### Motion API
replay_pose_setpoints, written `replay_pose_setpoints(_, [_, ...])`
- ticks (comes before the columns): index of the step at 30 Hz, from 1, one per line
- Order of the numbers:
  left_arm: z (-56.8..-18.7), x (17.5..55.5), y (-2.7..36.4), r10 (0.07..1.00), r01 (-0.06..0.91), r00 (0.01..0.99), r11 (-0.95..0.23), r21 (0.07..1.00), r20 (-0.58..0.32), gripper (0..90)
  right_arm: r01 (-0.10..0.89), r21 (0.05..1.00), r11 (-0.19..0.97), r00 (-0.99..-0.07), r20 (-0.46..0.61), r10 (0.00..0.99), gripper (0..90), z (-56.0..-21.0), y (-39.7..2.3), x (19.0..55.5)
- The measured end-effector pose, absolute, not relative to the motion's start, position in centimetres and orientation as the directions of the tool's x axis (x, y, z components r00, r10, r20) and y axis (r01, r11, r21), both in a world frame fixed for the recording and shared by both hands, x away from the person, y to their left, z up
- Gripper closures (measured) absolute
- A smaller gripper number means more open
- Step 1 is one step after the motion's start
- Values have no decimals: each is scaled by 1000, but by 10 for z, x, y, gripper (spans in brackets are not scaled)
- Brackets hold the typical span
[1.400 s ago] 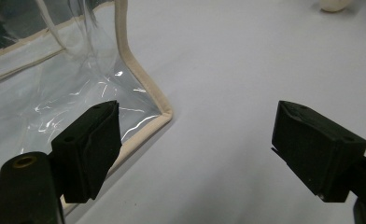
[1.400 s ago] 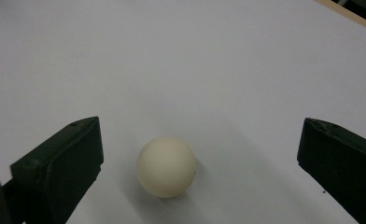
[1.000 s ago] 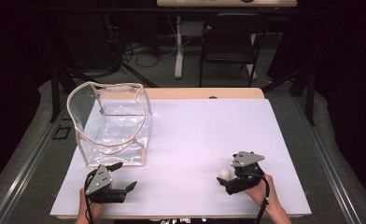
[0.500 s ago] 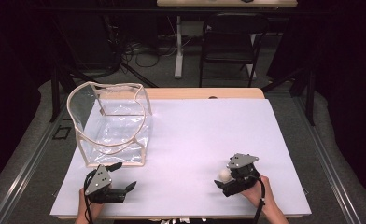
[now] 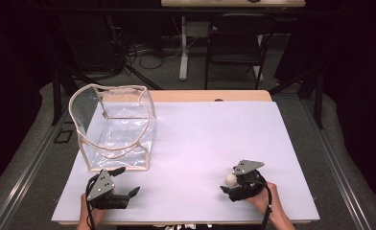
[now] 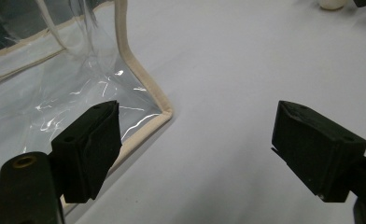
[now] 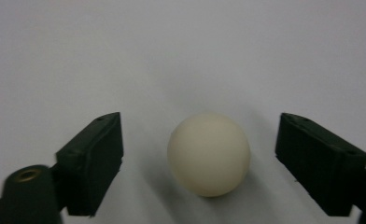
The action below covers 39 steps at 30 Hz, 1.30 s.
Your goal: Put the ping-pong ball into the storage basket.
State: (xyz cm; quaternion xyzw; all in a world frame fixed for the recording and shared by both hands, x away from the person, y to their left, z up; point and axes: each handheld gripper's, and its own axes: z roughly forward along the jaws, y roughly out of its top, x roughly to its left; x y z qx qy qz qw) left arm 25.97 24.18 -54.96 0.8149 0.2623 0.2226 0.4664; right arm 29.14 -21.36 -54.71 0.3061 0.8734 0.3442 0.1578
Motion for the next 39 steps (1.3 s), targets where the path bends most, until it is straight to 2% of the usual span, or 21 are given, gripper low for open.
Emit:
replay_pose_setpoints(3, [-550,260,242,634,220,764,-429,876,119,162,429,692,580,-756,-76,650,241,-549,-214,291])
replay_pose_setpoints(9, [-550,260,242,635,220,763,-430,876,120,162,421,696,582,-754,-88,651,335,-548,-215,289])
replay_pose_setpoints(24, [-550,260,241,633,219,764,-435,874,124,162,435,681,589,-743,-97,662,482,-552,-217,290])
replay_pose_setpoints(39, [-549,259,241,635,217,761,-438,872,130,162,421,699,577,-736,-108,668,503,-544,-217,288])
